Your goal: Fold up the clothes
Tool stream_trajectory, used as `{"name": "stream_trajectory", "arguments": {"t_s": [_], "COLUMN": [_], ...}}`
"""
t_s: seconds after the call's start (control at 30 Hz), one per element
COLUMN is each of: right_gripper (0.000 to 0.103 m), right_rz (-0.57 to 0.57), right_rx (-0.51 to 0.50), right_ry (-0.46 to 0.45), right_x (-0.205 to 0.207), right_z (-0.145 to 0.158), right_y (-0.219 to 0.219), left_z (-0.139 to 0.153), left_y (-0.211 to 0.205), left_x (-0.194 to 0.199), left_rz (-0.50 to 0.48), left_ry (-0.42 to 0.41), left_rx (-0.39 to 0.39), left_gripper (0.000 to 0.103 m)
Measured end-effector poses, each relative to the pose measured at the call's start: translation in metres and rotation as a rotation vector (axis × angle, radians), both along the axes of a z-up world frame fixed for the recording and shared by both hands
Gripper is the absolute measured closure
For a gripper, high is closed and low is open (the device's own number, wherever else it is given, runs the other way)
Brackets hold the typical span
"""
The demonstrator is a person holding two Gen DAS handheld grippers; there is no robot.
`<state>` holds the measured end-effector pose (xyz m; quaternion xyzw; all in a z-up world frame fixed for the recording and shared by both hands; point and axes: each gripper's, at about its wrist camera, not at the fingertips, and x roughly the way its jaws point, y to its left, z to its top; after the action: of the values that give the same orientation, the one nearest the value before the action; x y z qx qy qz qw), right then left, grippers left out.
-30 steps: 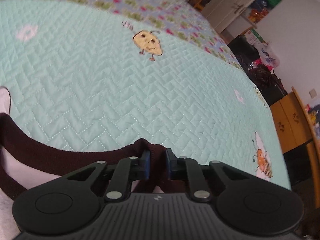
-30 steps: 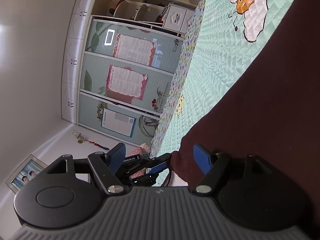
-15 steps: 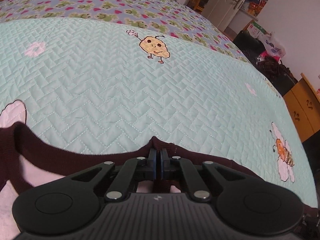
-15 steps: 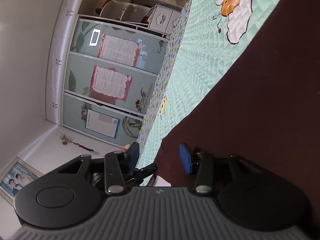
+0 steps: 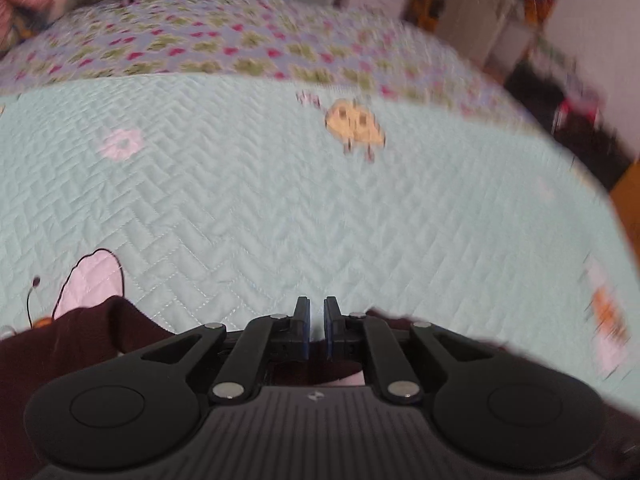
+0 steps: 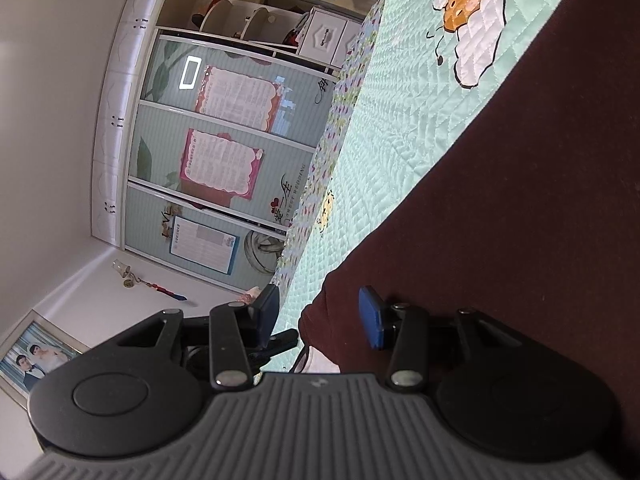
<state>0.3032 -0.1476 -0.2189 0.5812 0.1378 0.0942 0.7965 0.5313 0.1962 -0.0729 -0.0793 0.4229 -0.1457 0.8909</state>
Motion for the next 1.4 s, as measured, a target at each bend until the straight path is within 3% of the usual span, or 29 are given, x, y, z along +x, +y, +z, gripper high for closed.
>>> {"name": "stream_trajectory", "arguments": {"t_s": [0.07,0.17,0.2,0.27,0.3,0.33,0.47,0.63,0.83,0.87,0.93,1.0,1.03,1.1,1.13,1.17,1.23,1.27,1.3,1.33,1.4], "right_gripper": [0.056,0.056,0.056,0.056,0.056,0.056,0.056,0.056,0.056,0.056,0.056,0.056,0.056,0.056,0.056,0.056,0.056,0.056,0.056,0.056,0.056], "right_rz": [-0.001,-0.002,-0.002,-0.001,-0.001,0.0,0.0,-0.001,-0.001,-0.001,-0.001,-0.002,-0.002,-0.003,-0.003,-0.003,-0.003,-0.003,-0.002,-0.002,-0.001], "right_rx": [0.006,0.009,0.009,0.008,0.008,0.01,0.014,0.013,0.02,0.021,0.022,0.025,0.026,0.026,0.027,0.028,0.03,0.029,0.027,0.025,0.023], "right_ry": [-0.002,-0.003,-0.003,-0.003,-0.004,-0.006,-0.006,-0.007,-0.01,-0.01,-0.011,-0.012,-0.013,-0.013,-0.013,-0.013,-0.014,-0.015,-0.015,-0.015,-0.015], "right_x": [0.0,0.001,0.001,0.001,0.001,0.001,0.0,0.001,0.001,0.001,0.001,0.001,0.001,0.001,0.001,0.001,0.001,0.001,0.001,0.001,0.001], "right_z": [-0.001,0.0,0.0,0.0,0.0,0.0,-0.002,-0.001,-0.001,-0.001,-0.001,-0.002,-0.002,-0.002,-0.002,-0.002,-0.002,-0.002,-0.002,-0.002,-0.004], "right_y": [0.0,0.0,0.0,0.0,-0.001,-0.001,-0.001,-0.001,-0.002,-0.002,-0.002,-0.002,-0.002,-0.002,-0.002,-0.002,-0.002,-0.002,-0.002,-0.002,-0.002], "left_z": [0.009,0.014,0.011,-0.003,-0.017,-0.031,-0.049,-0.051,-0.058,-0.054,-0.037,-0.022,-0.018,-0.011,-0.01,-0.011,-0.025,-0.033,-0.041,-0.041,-0.039], "left_y": [0.001,-0.021,-0.03,-0.046,-0.05,-0.052,-0.019,-0.026,0.002,0.006,0.015,0.027,0.033,0.039,0.039,0.037,0.033,0.035,0.038,0.051,0.077], "left_x": [-0.012,-0.027,-0.029,-0.029,-0.025,-0.023,-0.021,-0.021,-0.004,-0.005,-0.013,-0.022,-0.029,-0.044,-0.052,-0.06,-0.069,-0.068,-0.067,-0.065,-0.065], "left_rz": [-0.037,-0.184,-0.221,-0.242,-0.211,-0.183,-0.141,-0.139,-0.061,-0.037,0.039,0.06,0.045,-0.011,-0.06,-0.108,-0.132,-0.118,-0.099,-0.057,0.027], "left_ry": [-0.023,-0.025,-0.019,0.005,0.053,0.097,0.131,0.114,0.229,0.219,0.133,0.068,0.065,0.061,0.054,0.049,0.07,0.075,0.084,0.111,0.142], "left_rx": [-0.102,-0.234,-0.245,-0.189,-0.103,-0.032,-0.19,-0.175,-0.353,-0.348,-0.257,-0.26,-0.298,-0.366,-0.383,-0.372,-0.234,-0.17,-0.127,-0.192,-0.322], "left_gripper": [0.096,0.091,0.09,0.083,0.083,0.098,0.1,0.1,0.1,0.1,0.098,0.097,0.096,0.089,0.078,0.061,0.052,0.073,0.084,0.091,0.089]}}
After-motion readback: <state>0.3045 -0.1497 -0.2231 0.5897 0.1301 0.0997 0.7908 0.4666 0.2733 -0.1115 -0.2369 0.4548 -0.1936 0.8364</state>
